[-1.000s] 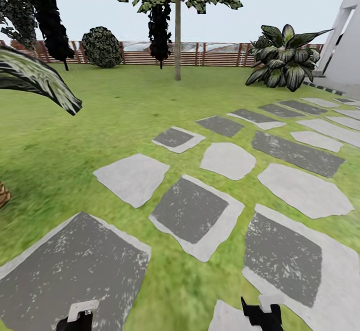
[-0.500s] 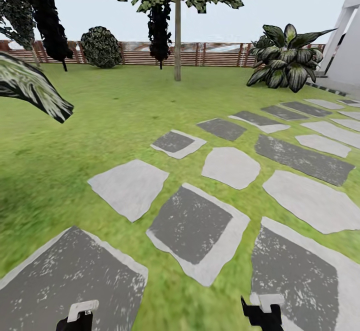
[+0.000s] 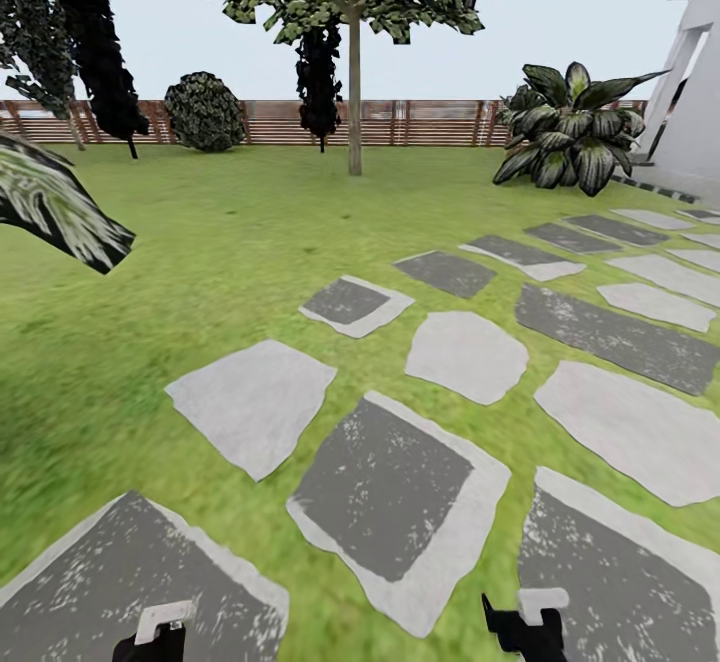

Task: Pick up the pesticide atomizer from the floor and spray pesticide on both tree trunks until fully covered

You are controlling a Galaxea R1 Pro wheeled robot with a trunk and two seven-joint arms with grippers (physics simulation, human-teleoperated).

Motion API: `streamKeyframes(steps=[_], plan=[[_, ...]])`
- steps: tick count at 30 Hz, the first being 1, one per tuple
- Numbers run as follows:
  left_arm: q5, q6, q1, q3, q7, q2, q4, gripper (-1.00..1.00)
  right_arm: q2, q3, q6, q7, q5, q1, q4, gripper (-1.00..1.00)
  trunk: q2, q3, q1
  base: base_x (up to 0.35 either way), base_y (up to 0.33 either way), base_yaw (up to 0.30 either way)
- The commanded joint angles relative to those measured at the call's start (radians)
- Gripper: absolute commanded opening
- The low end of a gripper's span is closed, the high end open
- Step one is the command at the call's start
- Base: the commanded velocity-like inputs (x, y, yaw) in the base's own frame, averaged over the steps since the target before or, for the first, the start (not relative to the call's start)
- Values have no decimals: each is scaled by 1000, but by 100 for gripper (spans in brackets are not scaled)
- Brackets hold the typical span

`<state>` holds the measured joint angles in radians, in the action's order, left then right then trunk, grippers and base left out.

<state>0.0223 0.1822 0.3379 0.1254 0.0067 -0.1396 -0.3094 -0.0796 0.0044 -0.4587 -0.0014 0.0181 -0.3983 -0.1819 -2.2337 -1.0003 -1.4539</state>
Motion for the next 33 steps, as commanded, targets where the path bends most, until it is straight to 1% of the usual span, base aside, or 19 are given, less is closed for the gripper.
streamKeyframes(steps=[1,33], plan=[[2,3,1,0,0,0,1,-100,0,0,-3,0,2,-1,1,100,0,-1,0,339,0,0],[3,3,1,0,0,0,1,-100,0,0,-3,0,2,-1,1,100,0,-1,0,339,0,0]])
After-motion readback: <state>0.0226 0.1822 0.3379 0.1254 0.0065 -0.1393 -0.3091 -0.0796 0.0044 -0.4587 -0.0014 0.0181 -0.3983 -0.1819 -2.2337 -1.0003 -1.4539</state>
